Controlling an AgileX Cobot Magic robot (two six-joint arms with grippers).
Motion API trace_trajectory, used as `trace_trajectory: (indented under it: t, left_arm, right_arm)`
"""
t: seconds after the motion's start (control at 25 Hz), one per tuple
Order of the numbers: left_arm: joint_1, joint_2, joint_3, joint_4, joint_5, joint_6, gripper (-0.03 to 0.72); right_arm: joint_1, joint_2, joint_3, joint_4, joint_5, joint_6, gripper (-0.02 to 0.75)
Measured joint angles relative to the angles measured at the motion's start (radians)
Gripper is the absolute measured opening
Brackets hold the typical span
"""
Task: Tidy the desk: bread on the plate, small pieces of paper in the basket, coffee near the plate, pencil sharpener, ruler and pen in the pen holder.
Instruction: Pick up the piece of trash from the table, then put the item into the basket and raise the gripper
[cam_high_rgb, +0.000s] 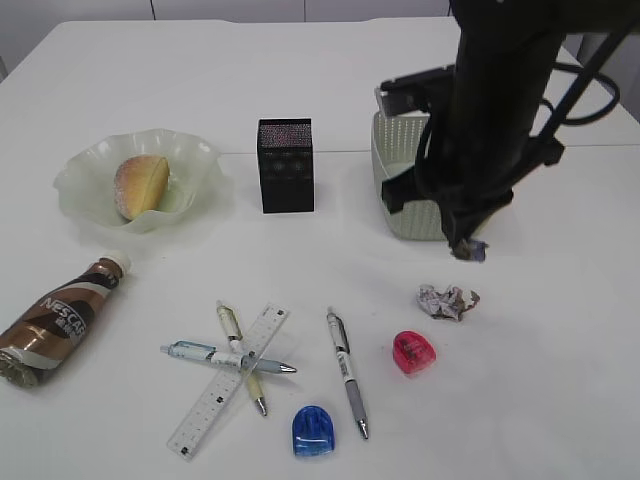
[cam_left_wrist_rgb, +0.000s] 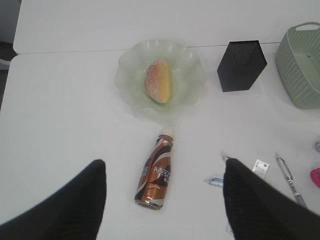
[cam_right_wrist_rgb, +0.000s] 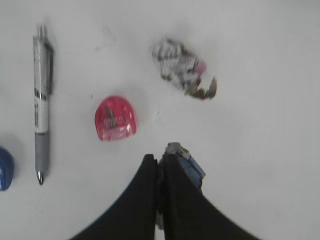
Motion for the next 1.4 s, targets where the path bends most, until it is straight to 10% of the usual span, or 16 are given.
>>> trace_trajectory:
  t: [1.16, 1.4]
  left_arm:
    - [0.0, 0.0, 0.0, -0.014, 0.0, 0.0, 0.493]
    - [0.0, 0.0, 0.0, -0.02, 0.0, 0.0, 0.491]
  right_arm:
    - [-0.152, 0.2, -0.246, -0.292, -0.546, 0.271, -0.003]
    - [-0.152, 0.233, -0.246, -0.297, -0.609, 0.368, 0.286]
